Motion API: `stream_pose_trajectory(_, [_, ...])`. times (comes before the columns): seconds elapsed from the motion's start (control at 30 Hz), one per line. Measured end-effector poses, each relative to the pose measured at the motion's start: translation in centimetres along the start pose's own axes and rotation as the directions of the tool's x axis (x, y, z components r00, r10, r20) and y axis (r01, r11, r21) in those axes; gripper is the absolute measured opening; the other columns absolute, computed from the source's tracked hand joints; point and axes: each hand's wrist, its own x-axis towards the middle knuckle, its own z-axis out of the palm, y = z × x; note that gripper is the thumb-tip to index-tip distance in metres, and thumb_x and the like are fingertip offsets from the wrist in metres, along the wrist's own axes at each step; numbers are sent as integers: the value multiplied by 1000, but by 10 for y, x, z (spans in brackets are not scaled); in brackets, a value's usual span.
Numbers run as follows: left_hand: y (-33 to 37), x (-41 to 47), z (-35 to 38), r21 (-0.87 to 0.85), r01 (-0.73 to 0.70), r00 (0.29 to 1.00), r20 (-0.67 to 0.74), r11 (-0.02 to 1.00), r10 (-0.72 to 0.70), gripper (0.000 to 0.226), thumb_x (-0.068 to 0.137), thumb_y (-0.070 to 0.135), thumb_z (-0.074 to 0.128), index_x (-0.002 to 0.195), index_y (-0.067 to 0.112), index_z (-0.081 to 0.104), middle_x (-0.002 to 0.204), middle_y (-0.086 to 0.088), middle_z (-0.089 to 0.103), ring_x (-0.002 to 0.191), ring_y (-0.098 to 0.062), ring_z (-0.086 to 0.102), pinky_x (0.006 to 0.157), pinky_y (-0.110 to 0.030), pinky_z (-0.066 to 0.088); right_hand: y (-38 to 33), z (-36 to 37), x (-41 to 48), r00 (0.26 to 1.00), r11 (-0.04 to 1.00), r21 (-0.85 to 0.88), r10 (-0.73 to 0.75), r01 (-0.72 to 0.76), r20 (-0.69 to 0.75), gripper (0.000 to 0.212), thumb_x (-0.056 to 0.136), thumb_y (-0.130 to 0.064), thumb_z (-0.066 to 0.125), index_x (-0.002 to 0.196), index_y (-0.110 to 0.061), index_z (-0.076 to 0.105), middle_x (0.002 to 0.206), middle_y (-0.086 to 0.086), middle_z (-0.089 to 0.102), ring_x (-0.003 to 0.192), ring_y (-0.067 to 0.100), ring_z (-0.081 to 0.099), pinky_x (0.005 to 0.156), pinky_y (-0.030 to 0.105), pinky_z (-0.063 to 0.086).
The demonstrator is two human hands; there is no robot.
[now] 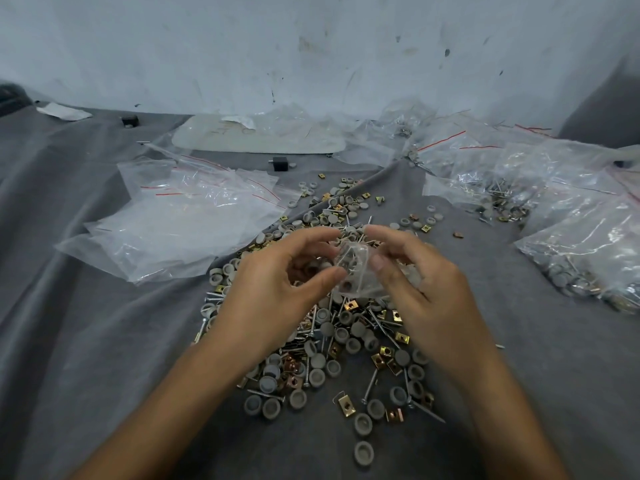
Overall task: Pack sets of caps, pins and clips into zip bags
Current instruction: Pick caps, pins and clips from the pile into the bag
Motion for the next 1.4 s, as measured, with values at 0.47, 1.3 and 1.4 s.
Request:
stream_pose_trajectory(0.47, [4, 9, -12, -417, 148, 962, -150, 897, -228, 20, 79, 16, 80, 98, 15, 76, 96, -7, 77, 87, -21, 75, 77, -21, 58, 2, -26, 13, 817, 815, 580, 337, -5, -467, 11, 101, -20, 61, 100, -27, 69, 102, -3, 77, 99, 10, 72, 74, 14, 53])
stream_pose_trajectory(1.3, [14, -7, 6, -77, -79, 997, -17, 994, 78, 29, 92, 21, 72, 113, 41, 70, 103, 13, 73, 98, -12, 71, 83, -27, 59, 0, 5, 0, 988, 965, -246, -119, 93, -94, 16, 103, -31, 50, 110, -29, 65, 100, -21, 63, 104, 9, 56, 88, 37, 47])
stream_pose_trajectory(1.4, [16, -8, 8, -53, -106, 994, -30, 993, 105, 35, 91, 17, 74, 114, 43, 67, 106, 14, 72, 102, -12, 70, 85, -26, 58, 0, 4, 0, 990, 974, -219, -90, 65, -108, 16, 104, -32, 49, 109, -29, 64, 98, -22, 62, 103, 10, 57, 87, 40, 49])
